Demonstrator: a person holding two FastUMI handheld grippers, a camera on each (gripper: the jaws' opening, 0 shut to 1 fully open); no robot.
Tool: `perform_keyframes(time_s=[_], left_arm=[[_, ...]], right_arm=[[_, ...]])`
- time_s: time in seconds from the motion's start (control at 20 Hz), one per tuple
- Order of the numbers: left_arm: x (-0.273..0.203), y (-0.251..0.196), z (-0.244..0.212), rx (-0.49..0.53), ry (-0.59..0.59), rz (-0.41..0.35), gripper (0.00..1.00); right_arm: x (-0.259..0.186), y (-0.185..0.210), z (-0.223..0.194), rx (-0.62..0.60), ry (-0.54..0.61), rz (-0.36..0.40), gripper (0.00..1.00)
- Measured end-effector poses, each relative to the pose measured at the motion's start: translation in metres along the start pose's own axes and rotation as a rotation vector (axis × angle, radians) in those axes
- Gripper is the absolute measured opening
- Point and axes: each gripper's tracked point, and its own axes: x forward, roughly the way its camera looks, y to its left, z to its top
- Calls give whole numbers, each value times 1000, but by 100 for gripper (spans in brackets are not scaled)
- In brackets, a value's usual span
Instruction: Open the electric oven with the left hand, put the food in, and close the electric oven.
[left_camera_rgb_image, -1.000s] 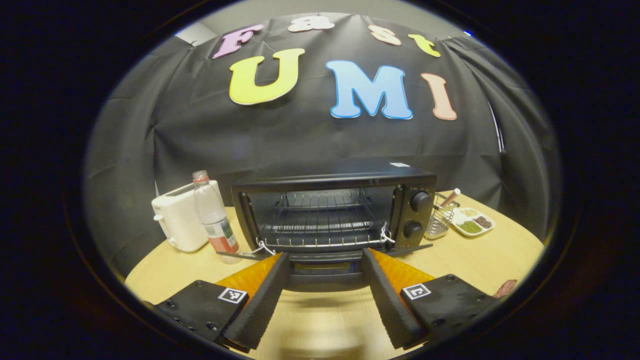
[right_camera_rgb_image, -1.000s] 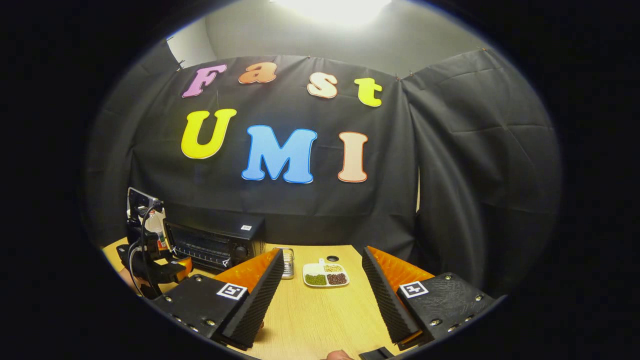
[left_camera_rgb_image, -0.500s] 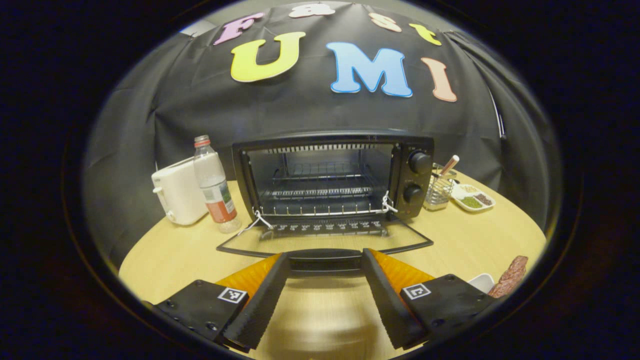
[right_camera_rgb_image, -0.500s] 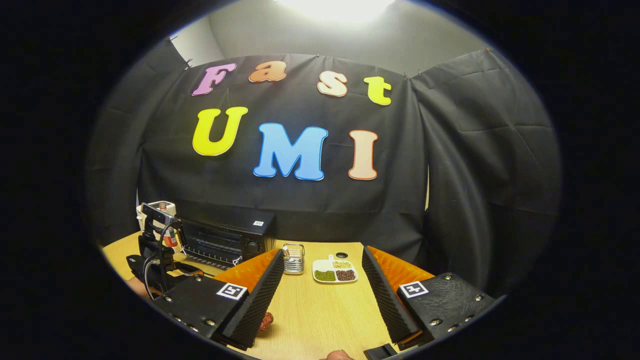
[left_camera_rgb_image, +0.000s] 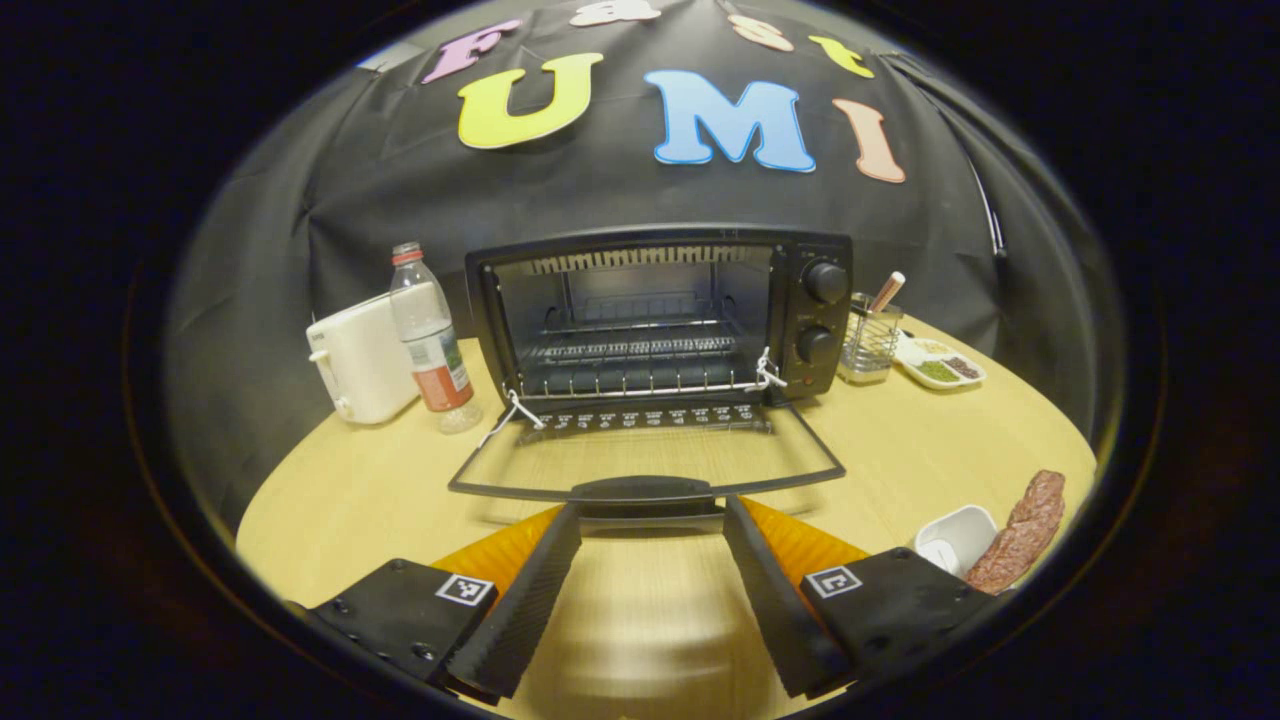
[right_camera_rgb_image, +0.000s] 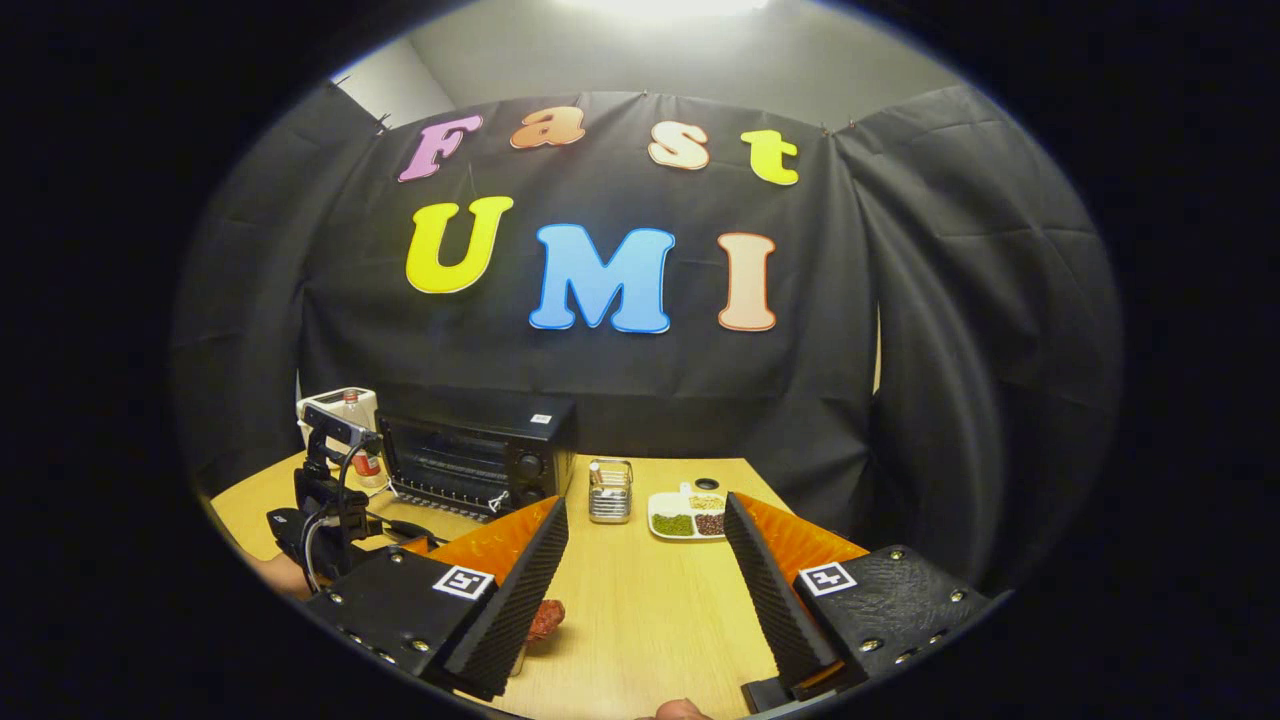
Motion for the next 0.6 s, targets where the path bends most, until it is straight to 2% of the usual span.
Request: perform_keyframes(time_s=[0.1, 0.15, 0.35, 0.4, 0.5, 0.55, 0.6], left_arm=[[-20, 3, 27, -10, -60, -2, 100], [-31, 5, 40, -17, -92, -6, 95], [-78, 19, 91, -42, -207, 0, 100], [-87, 25, 99, -50, -229, 7, 97], [-109, 38, 116, -67, -270, 27, 96], [-120, 44, 123, -77, -286, 37, 100], [-130, 49, 128, -87, -303, 44, 95]], right_arm=[[5, 9, -8, 38, 27, 43, 95], [9, 13, -14, 51, 53, 65, 95], [20, 28, -32, 89, 116, 129, 95], [22, 32, -38, 99, 134, 145, 95], [27, 41, -51, 125, 180, 185, 95], [29, 45, -57, 139, 205, 203, 95], [31, 48, -63, 154, 228, 219, 96]])
